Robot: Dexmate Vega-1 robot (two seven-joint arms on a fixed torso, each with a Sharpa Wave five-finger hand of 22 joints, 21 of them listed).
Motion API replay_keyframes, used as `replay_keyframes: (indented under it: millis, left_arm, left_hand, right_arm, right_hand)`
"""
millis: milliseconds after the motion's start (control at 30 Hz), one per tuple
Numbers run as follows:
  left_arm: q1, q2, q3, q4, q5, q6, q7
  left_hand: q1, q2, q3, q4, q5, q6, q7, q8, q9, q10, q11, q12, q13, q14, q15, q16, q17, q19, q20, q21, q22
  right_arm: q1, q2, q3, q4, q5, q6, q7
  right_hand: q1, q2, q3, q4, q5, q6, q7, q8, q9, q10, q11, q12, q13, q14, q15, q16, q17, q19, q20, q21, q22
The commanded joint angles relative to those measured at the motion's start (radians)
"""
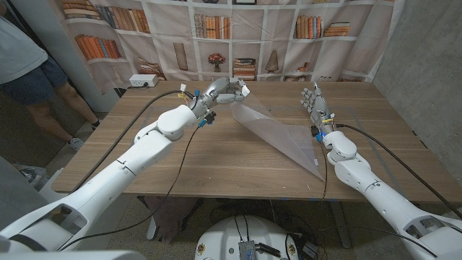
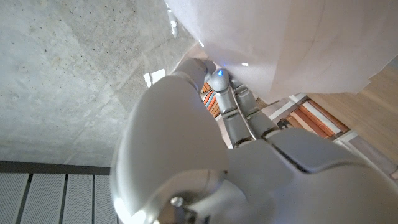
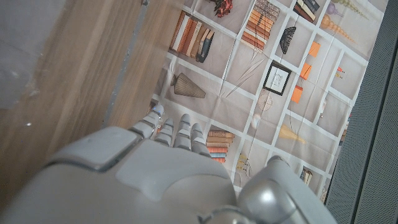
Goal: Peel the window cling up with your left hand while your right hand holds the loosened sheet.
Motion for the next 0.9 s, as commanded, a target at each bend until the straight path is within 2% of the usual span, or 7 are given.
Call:
replay_keyframes:
  millis: [33,333,600,733,900]
  left_arm:
    - [0.058,0.022,-0.037,-0.076,-0.177,0.064,-0.007]
    - [0.102,0.047,-0.065,-0.117,-0.280,0.104,0.007]
    - [0.155,0.064,-0.090,-0.144,-0.311,0.083,0.046]
    - [0.174,0.061,-0.088,-0.146,-0.319,0.079,0.066]
    - [0.187,0.041,-0.085,-0.119,-0.356,0.050,0.045]
  left_hand:
    - [0.001,-0.010,0.008,0.000,0.011,-0.008,0.001,0.006,0.004,0.001,0.008,0.009,-0.005,0.003,-0.096,0.010,0.003,-0.004,-0.069,0.011,-0.004]
    - [0.000,-0.014,0.014,0.000,0.018,-0.010,0.002,0.008,0.003,-0.004,0.008,0.017,-0.010,0.008,-0.096,0.017,0.003,-0.005,-0.064,0.024,-0.013]
    - [-0.001,-0.014,0.018,0.001,0.022,-0.012,0.001,0.009,0.002,-0.007,0.006,0.024,-0.011,0.005,-0.094,0.020,0.002,-0.007,-0.061,0.031,-0.020]
    - [-0.002,-0.015,0.021,0.001,0.023,-0.014,-0.001,0.011,0.004,-0.008,0.011,0.027,-0.015,0.005,-0.094,0.021,0.002,-0.009,-0.058,0.037,-0.024]
    - [-0.003,-0.016,0.024,0.001,0.026,-0.013,-0.001,0.011,-0.001,-0.011,0.004,0.033,-0.014,0.005,-0.094,0.024,0.002,-0.009,-0.056,0.043,-0.032]
  right_arm:
    - [-0.014,-0.014,0.008,-0.027,-0.016,-0.001,-0.028]
    - [-0.023,-0.039,0.016,-0.063,-0.033,-0.018,-0.049]
    - [-0.018,-0.057,0.017,-0.087,-0.055,-0.030,-0.059]
    - [-0.017,-0.067,0.016,-0.102,-0.067,-0.036,-0.063]
    - [-0.029,-0.084,0.019,-0.140,-0.085,-0.045,-0.076]
  right_hand:
    - [0.006,0.011,-0.003,0.000,0.007,0.000,0.003,-0.002,0.002,0.000,0.004,0.004,0.002,0.003,0.003,0.004,0.003,0.005,0.001,-0.007,0.002]
    - [0.009,0.011,-0.004,-0.002,0.007,0.001,0.002,-0.002,0.002,0.001,0.004,0.005,0.002,0.003,0.004,0.004,0.002,0.006,0.002,-0.009,0.002]
    - [0.012,0.012,-0.003,-0.004,0.007,0.001,0.003,-0.001,0.002,0.000,0.003,0.005,0.002,0.005,0.001,0.004,0.002,0.006,0.002,-0.010,0.002]
    - [0.013,0.013,-0.003,-0.005,0.007,0.001,0.001,-0.001,0.002,0.001,0.003,0.005,0.002,0.005,0.001,0.004,0.002,0.007,0.003,-0.010,0.002]
    - [0.017,0.014,-0.003,-0.008,0.007,0.001,0.001,-0.002,0.002,0.010,0.006,0.009,0.002,0.013,0.008,0.006,0.002,0.007,0.009,-0.012,0.002]
